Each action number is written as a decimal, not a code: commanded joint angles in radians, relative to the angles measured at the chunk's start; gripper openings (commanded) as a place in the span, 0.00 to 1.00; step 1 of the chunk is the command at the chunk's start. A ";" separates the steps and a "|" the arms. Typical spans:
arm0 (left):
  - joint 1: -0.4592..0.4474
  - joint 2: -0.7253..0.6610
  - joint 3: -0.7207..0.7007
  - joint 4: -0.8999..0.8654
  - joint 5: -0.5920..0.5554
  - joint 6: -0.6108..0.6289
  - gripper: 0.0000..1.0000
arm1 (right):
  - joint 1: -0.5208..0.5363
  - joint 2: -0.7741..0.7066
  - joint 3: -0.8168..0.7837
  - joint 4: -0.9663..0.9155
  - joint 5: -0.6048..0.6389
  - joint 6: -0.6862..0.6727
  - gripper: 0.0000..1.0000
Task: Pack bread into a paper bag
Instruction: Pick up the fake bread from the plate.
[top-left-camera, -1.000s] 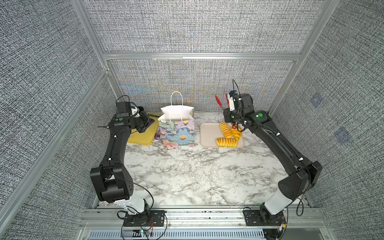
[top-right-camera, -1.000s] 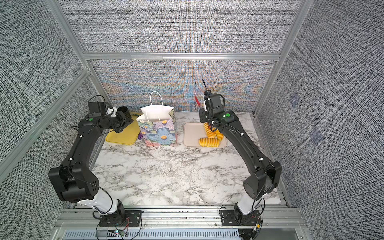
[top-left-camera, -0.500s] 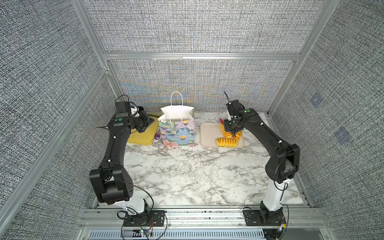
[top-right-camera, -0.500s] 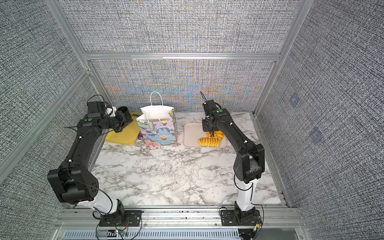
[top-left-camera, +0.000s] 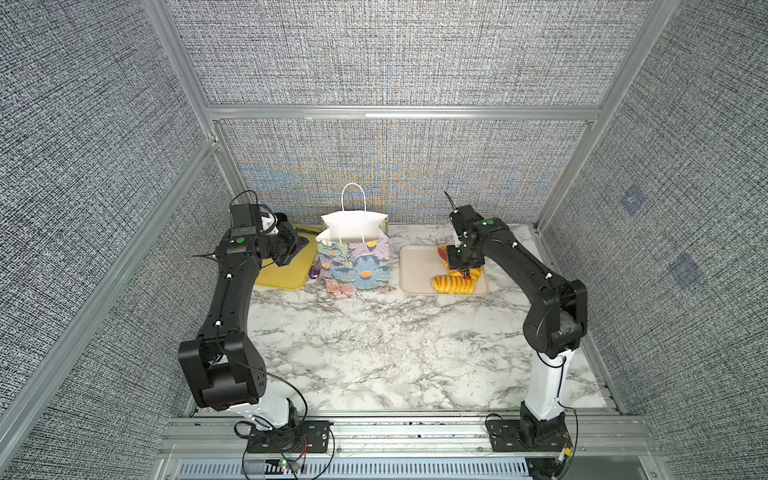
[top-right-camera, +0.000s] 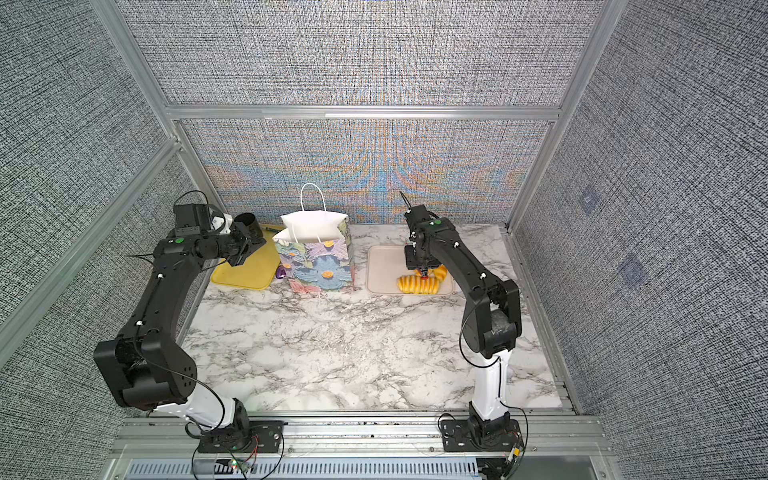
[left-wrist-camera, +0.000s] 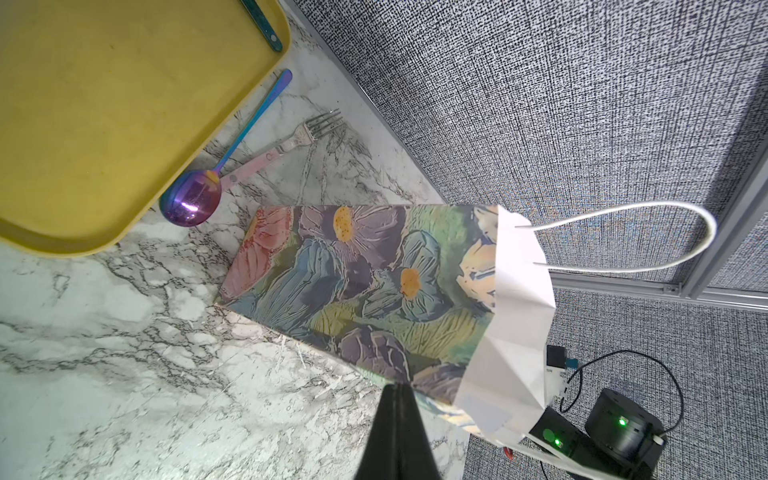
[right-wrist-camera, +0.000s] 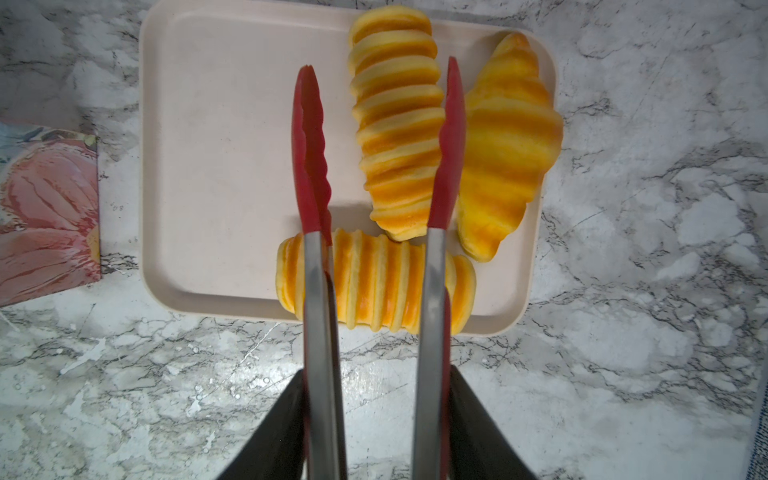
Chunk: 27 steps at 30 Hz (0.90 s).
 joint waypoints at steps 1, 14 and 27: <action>0.002 -0.005 0.005 -0.002 0.011 -0.006 0.02 | -0.004 0.011 0.006 0.003 -0.008 -0.006 0.49; 0.002 -0.009 0.023 -0.008 0.012 -0.010 0.02 | -0.029 0.060 0.003 0.029 -0.035 -0.019 0.49; 0.003 -0.013 0.032 -0.012 0.013 -0.010 0.02 | -0.038 0.090 -0.022 0.057 -0.085 -0.031 0.33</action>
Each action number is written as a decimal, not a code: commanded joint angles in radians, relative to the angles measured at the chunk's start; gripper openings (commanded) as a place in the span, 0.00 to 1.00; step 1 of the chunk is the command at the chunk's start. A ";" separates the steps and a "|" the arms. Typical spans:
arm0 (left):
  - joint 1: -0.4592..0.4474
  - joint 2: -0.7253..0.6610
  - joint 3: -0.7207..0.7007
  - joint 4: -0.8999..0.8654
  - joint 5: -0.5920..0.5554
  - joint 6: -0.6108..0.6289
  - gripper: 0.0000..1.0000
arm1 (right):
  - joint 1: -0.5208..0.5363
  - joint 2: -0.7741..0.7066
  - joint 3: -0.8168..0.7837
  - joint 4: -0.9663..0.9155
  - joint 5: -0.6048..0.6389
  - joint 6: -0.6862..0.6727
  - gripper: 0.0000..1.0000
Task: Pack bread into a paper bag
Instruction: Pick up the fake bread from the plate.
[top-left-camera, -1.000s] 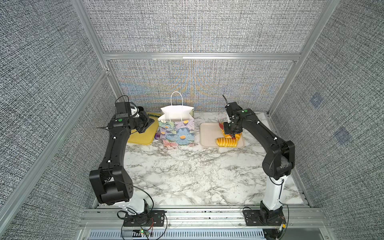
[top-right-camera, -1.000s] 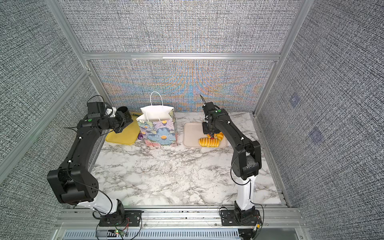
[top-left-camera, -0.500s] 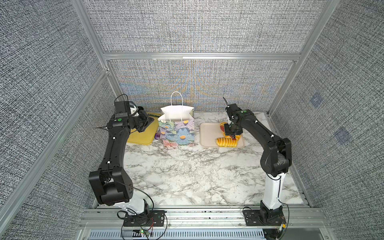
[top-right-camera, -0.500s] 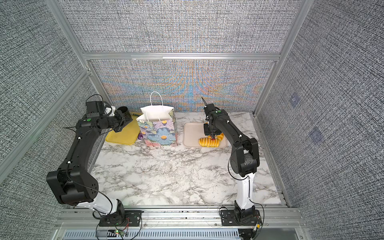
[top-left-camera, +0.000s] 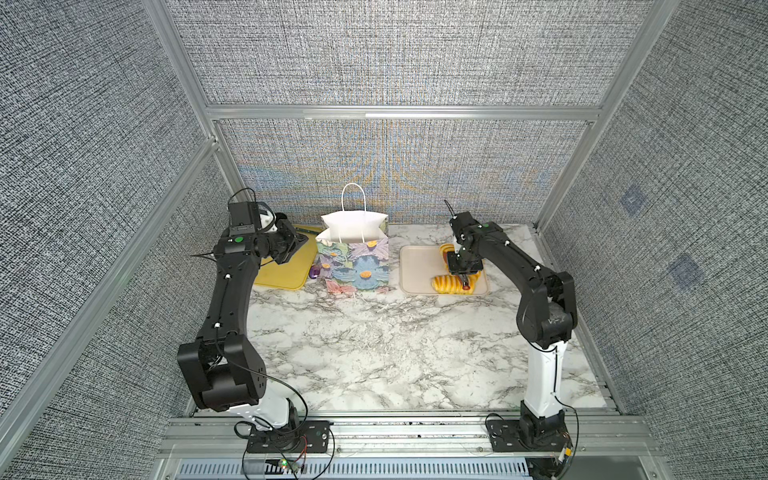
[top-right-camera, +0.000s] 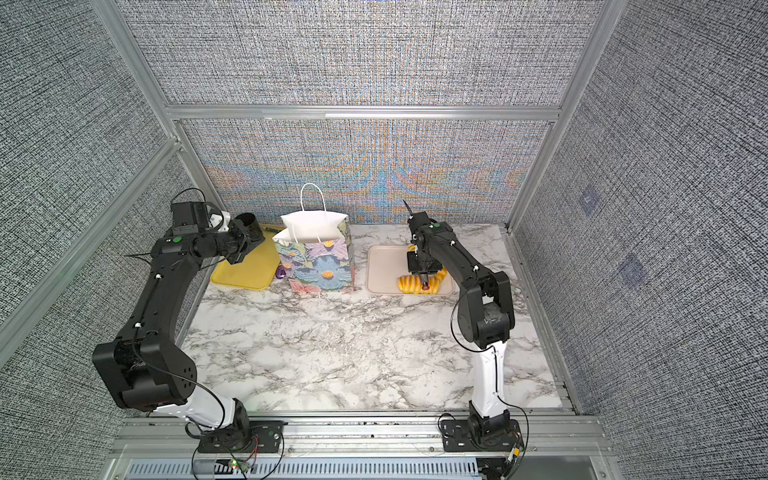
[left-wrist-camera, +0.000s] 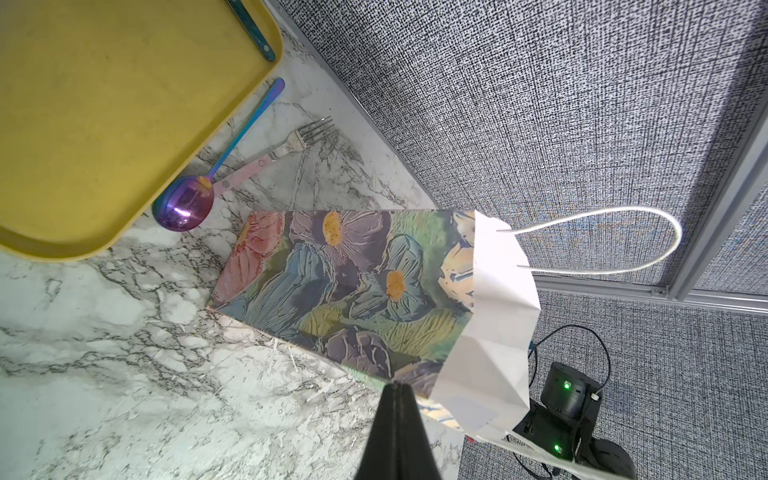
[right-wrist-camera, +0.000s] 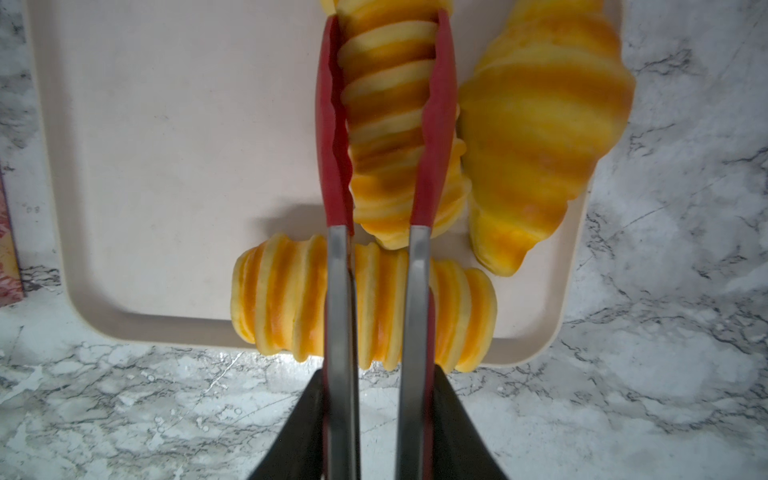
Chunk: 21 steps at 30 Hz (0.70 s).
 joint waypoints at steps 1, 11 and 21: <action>0.003 -0.006 0.012 -0.012 0.013 0.008 0.02 | 0.000 -0.006 -0.012 0.031 -0.028 -0.010 0.32; 0.002 -0.005 0.018 -0.016 0.011 0.006 0.02 | -0.008 -0.045 -0.004 0.023 -0.026 -0.012 0.27; 0.002 -0.010 0.010 -0.013 0.013 0.006 0.02 | -0.007 -0.121 0.139 -0.031 -0.035 -0.008 0.26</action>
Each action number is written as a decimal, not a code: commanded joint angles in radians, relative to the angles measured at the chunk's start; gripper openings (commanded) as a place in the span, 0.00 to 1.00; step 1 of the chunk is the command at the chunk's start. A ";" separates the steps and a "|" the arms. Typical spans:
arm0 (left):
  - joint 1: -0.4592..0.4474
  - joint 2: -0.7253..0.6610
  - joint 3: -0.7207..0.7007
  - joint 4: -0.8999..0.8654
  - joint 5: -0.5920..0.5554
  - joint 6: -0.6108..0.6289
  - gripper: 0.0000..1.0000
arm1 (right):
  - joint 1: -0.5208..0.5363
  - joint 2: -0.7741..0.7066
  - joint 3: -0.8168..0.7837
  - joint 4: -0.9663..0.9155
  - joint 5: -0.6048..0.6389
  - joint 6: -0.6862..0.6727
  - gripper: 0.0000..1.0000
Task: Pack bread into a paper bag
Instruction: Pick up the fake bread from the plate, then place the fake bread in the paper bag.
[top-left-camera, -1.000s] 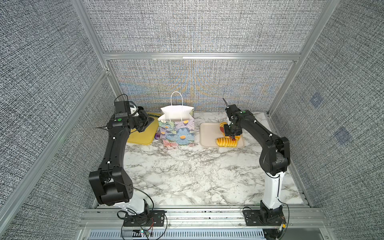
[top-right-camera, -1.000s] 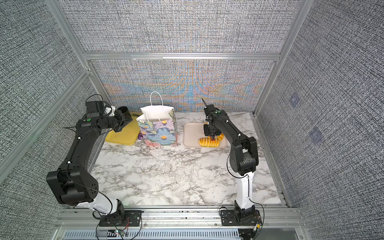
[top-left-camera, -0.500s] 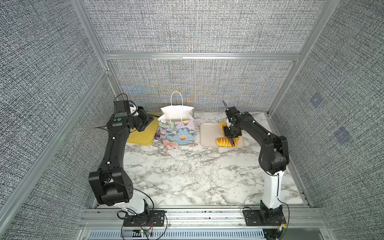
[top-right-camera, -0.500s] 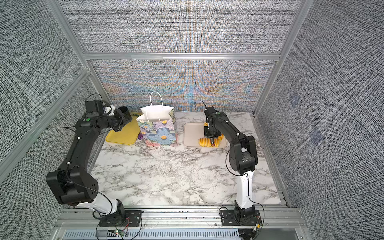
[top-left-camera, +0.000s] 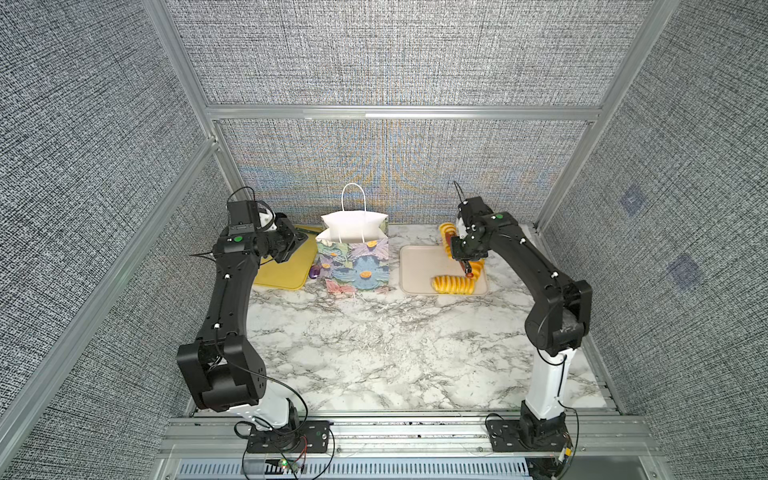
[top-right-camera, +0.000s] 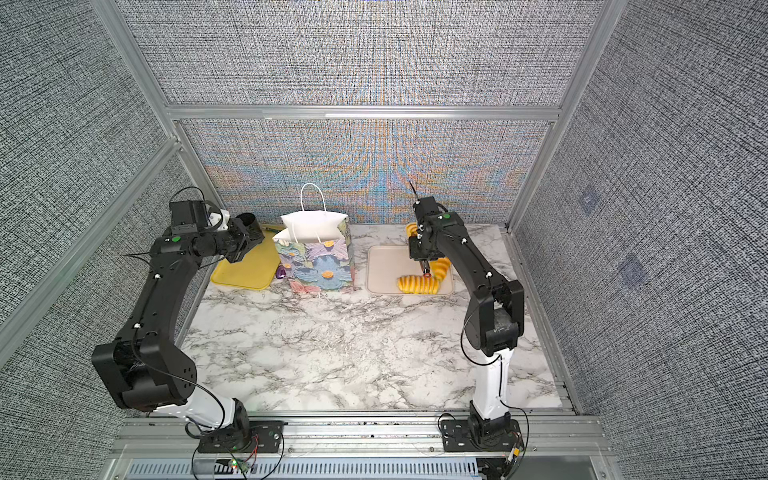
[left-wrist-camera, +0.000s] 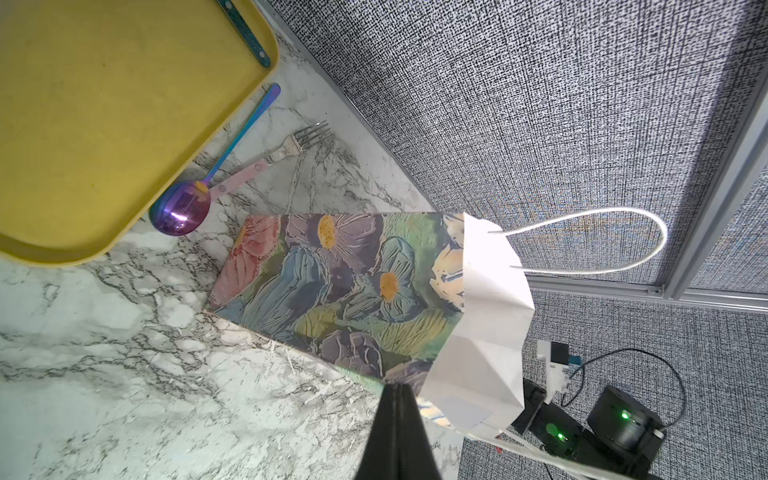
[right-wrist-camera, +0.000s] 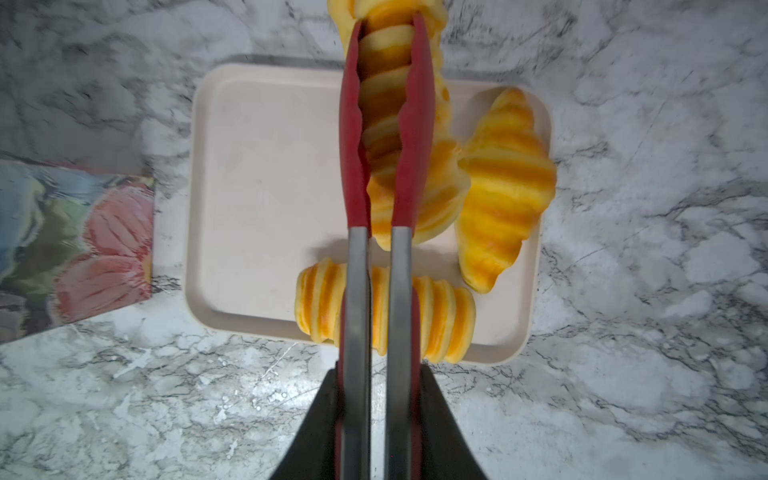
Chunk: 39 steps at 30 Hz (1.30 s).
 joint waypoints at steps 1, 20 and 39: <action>0.001 -0.010 0.000 -0.011 0.012 0.004 0.02 | 0.002 -0.022 0.050 -0.025 -0.010 0.004 0.26; 0.001 -0.011 -0.036 -0.008 0.010 0.016 0.02 | 0.227 -0.316 -0.025 0.261 -0.022 -0.105 0.27; -0.001 -0.017 -0.047 -0.005 0.010 0.012 0.02 | 0.361 -0.162 0.168 0.245 -0.177 -0.179 0.28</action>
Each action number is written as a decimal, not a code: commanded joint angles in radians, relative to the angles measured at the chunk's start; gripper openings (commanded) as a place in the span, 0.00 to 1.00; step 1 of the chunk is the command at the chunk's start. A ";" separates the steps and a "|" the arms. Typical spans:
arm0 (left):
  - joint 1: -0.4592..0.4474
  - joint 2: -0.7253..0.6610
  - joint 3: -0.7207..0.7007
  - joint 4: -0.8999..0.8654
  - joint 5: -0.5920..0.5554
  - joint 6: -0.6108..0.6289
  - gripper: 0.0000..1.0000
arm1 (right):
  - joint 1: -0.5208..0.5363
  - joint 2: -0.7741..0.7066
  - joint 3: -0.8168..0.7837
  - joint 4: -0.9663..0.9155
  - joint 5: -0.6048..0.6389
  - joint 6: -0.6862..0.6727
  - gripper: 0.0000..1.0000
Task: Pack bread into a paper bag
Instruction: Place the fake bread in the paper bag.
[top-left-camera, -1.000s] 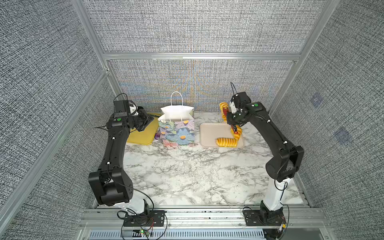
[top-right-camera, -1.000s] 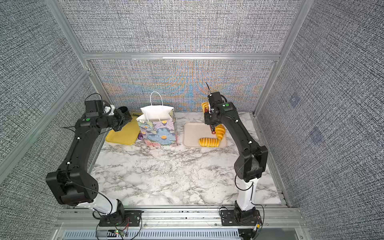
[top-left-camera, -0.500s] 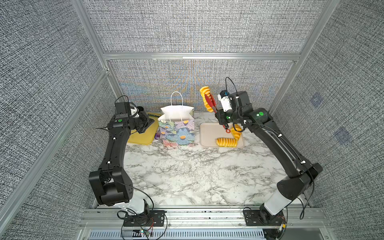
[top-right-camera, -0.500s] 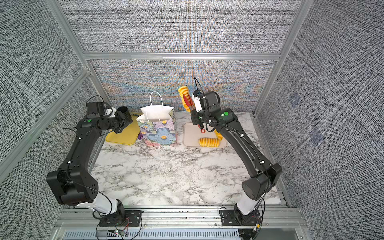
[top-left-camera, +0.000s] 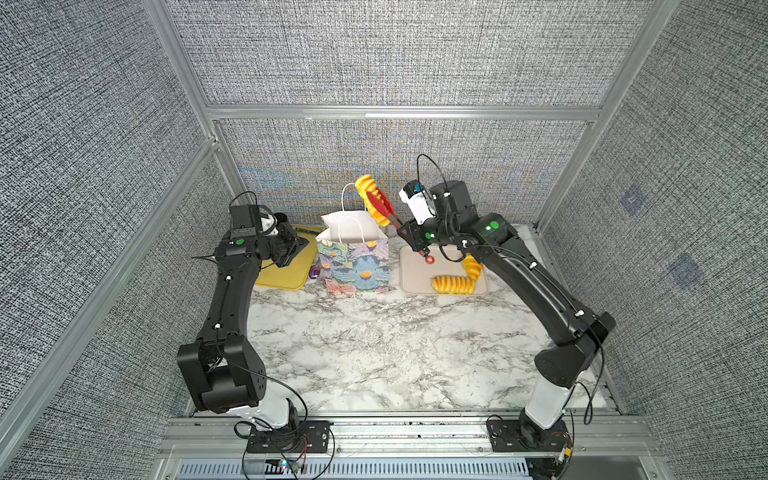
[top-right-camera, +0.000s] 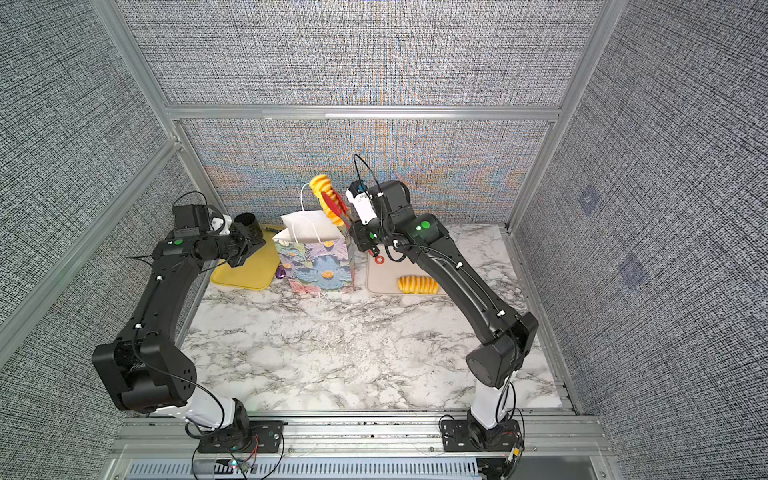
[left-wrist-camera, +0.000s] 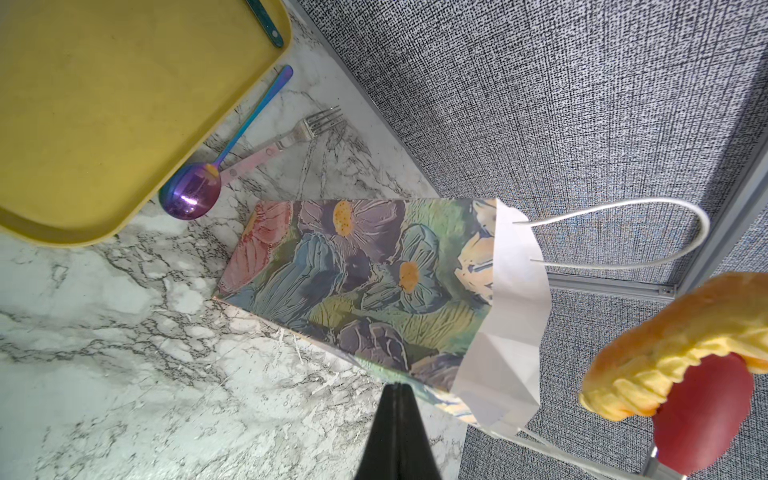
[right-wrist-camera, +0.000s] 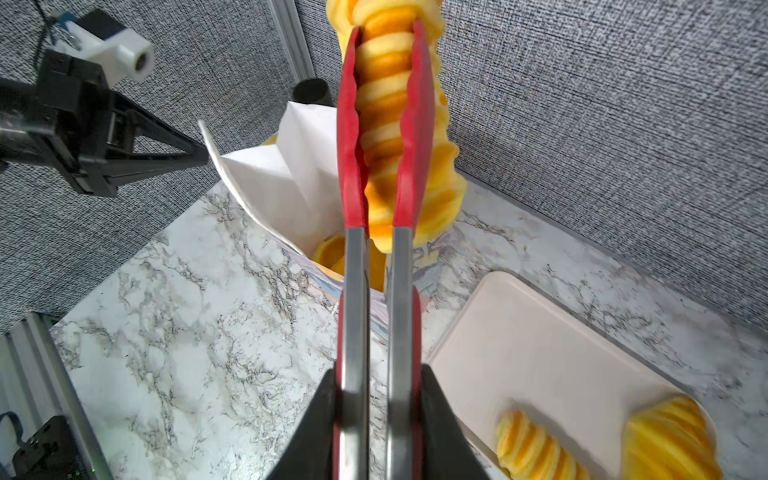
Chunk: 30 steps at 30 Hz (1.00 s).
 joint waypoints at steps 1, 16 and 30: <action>0.000 -0.009 0.000 -0.005 0.010 0.009 0.02 | 0.013 0.016 0.035 0.033 -0.027 -0.013 0.28; 0.000 -0.007 -0.001 -0.002 0.011 0.009 0.02 | 0.026 0.099 0.041 0.011 -0.016 -0.031 0.36; 0.000 -0.002 -0.004 -0.002 0.010 0.013 0.02 | 0.035 0.107 0.063 0.006 -0.025 -0.039 0.39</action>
